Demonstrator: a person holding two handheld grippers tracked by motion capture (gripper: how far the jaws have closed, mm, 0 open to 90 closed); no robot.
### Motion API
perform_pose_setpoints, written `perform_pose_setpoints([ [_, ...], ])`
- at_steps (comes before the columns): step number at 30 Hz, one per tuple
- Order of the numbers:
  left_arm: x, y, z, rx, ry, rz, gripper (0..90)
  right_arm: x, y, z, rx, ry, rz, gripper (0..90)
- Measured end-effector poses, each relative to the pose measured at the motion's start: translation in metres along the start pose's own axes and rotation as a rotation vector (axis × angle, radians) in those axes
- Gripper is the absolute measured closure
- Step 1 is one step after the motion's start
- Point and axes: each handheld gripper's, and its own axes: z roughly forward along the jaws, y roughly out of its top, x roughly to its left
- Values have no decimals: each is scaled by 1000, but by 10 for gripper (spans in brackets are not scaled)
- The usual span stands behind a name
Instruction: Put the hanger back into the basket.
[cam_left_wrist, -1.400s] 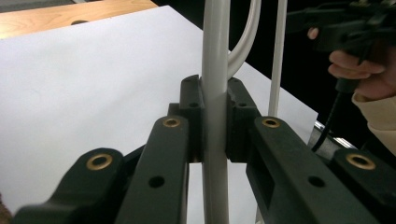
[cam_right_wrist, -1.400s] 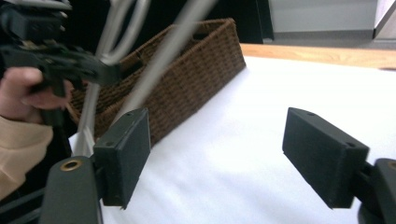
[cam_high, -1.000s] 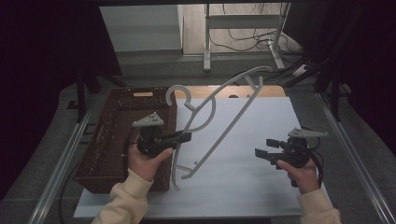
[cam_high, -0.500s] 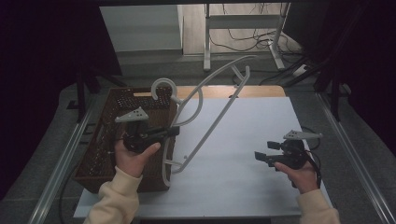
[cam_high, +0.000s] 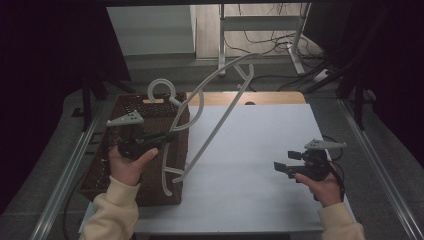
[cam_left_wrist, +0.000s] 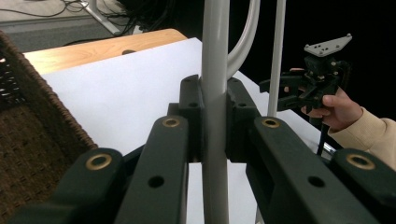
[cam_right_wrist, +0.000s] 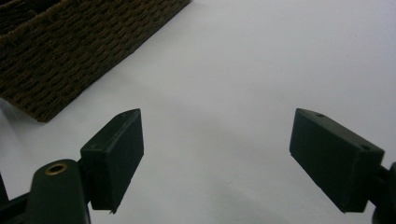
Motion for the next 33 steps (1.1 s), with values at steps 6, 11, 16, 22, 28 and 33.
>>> perform_pose_setpoints([
  [6,8,6,-15,10,38,5,803,-2,0,-3,-10,-2,7,175],
  [11,19,11,-27,-10,51,-8,803,0,0,-2,-12,13,-3,168],
  [16,30,12,-36,1,89,-5,803,2,0,-3,-27,11,-49,164],
  [22,37,16,-44,13,121,7,803,1,0,-2,-20,1,-57,161],
  [28,42,18,-48,26,152,15,803,3,0,-2,-15,4,-62,154],
  [33,49,18,-57,15,161,15,803,2,-1,-1,-13,-2,-64,152],
])
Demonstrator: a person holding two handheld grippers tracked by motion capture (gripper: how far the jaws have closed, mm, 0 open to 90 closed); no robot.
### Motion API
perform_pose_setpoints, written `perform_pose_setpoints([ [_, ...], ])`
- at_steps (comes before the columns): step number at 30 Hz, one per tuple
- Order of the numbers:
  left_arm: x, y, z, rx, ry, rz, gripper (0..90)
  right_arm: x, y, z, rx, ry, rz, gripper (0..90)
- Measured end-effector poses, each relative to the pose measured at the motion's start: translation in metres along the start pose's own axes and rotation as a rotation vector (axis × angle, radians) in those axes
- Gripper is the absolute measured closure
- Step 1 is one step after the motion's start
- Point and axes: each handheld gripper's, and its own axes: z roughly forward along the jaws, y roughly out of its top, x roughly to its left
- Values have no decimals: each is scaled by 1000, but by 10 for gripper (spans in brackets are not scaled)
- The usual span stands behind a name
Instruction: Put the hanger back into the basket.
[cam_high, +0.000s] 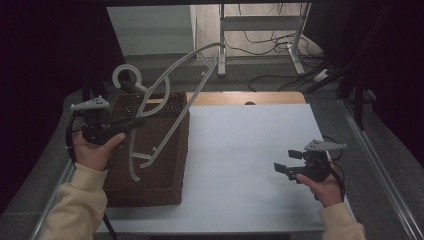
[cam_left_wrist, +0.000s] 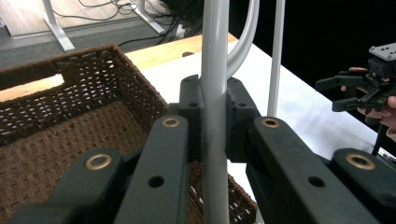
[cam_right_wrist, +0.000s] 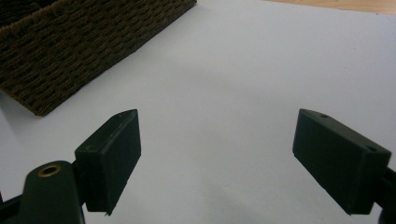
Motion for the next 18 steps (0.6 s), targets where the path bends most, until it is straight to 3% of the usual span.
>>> perform_pose_setpoints([
  [8,17,-6,-12,-7,51,-15,802,1,0,-1,-13,-17,-9,157],
  [18,32,-14,-20,21,114,4,802,0,-1,0,0,-20,0,160],
])
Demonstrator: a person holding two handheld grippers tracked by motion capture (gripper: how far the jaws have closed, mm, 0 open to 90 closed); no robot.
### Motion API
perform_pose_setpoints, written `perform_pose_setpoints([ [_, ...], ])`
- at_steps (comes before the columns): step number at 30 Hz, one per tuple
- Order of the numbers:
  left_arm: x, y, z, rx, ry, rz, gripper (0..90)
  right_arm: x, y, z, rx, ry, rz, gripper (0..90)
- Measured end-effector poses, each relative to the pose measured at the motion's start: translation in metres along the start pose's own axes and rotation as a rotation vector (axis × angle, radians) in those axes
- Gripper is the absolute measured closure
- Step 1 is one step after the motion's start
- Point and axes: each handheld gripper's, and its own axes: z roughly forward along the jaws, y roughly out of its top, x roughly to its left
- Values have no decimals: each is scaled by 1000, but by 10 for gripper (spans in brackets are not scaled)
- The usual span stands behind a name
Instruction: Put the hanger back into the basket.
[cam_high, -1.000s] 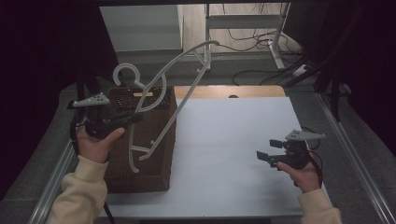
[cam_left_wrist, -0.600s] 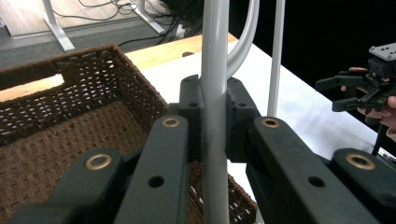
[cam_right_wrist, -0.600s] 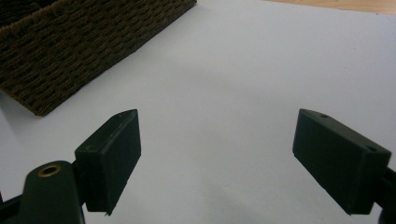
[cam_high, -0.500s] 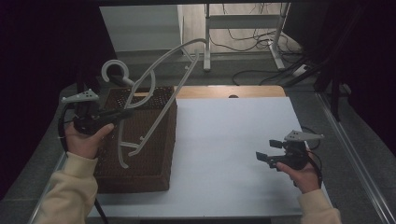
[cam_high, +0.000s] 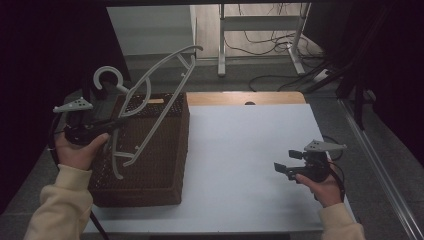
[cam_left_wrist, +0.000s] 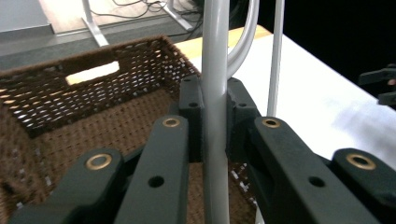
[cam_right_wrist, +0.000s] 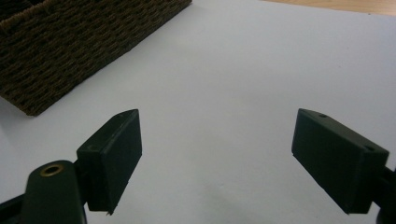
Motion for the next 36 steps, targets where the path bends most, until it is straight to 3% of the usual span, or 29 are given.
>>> perform_pose_setpoints([
  [7,11,-6,-4,3,24,5,802,0,-1,1,7,-1,-3,160],
  [12,19,-12,-7,44,65,38,802,0,-1,1,-3,-10,3,169],
  [18,26,-18,-7,48,77,30,802,0,-2,1,0,-9,6,170],
  [36,43,-44,-1,126,149,11,801,1,-2,1,1,-12,4,170],
])
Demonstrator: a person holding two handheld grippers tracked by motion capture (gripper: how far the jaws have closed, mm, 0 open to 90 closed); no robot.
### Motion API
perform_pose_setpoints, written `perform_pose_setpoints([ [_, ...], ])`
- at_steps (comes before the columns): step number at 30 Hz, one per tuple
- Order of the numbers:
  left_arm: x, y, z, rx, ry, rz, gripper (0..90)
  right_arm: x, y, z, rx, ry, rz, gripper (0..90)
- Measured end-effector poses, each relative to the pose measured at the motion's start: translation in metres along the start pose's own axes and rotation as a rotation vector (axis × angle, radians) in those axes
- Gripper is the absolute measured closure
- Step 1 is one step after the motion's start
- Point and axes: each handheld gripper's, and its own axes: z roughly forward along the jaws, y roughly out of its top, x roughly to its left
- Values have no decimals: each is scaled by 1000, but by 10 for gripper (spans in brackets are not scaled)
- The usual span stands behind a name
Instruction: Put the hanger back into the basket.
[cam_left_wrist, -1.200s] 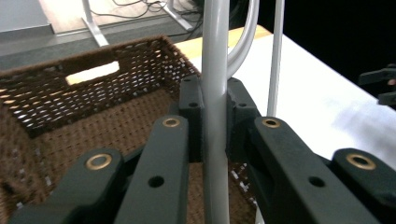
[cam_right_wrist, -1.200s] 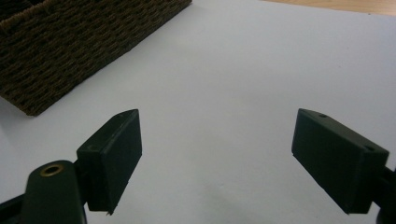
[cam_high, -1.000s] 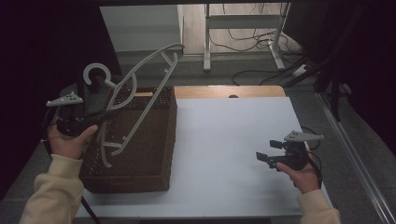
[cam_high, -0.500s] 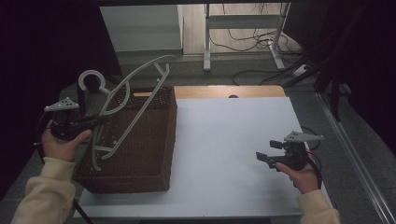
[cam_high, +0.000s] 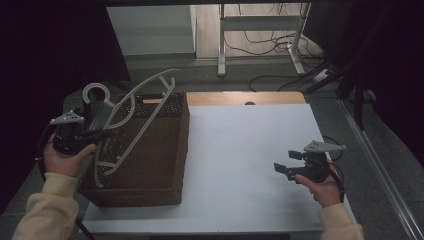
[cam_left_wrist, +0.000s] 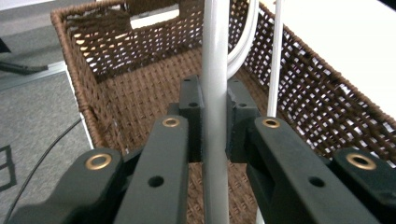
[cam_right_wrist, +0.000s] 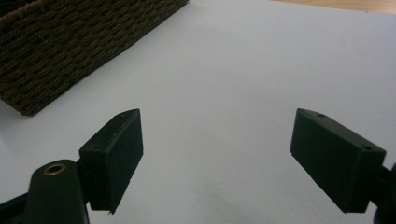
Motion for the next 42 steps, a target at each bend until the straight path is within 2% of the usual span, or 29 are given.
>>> perform_pose_setpoints([
  [10,5,-13,14,55,13,-17,801,0,0,1,4,0,-1,169],
  [18,5,-23,26,98,34,-12,799,0,0,1,6,1,0,169],
  [20,4,-26,30,117,38,-3,798,0,-1,2,7,2,0,169],
  [22,3,-28,36,167,14,13,777,0,-1,2,9,2,-1,169],
  [23,2,-27,39,207,25,19,712,0,-1,2,9,2,0,169],
  [24,0,-27,40,213,29,24,614,0,-1,2,10,2,2,169],
  [26,-4,-25,38,176,44,15,432,0,0,2,11,4,0,169],
  [29,-12,-21,34,145,59,20,258,1,0,2,14,4,-1,169],
  [32,-24,-18,29,114,31,40,239,1,0,2,14,5,-1,169],
  [34,-33,-15,25,81,-17,49,236,0,0,2,11,5,-1,168],
  [35,-40,-14,24,60,-55,55,236,0,0,2,11,5,0,166],
  [42,-84,-6,32,-4,-215,73,218,-1,0,1,6,8,6,164],
])
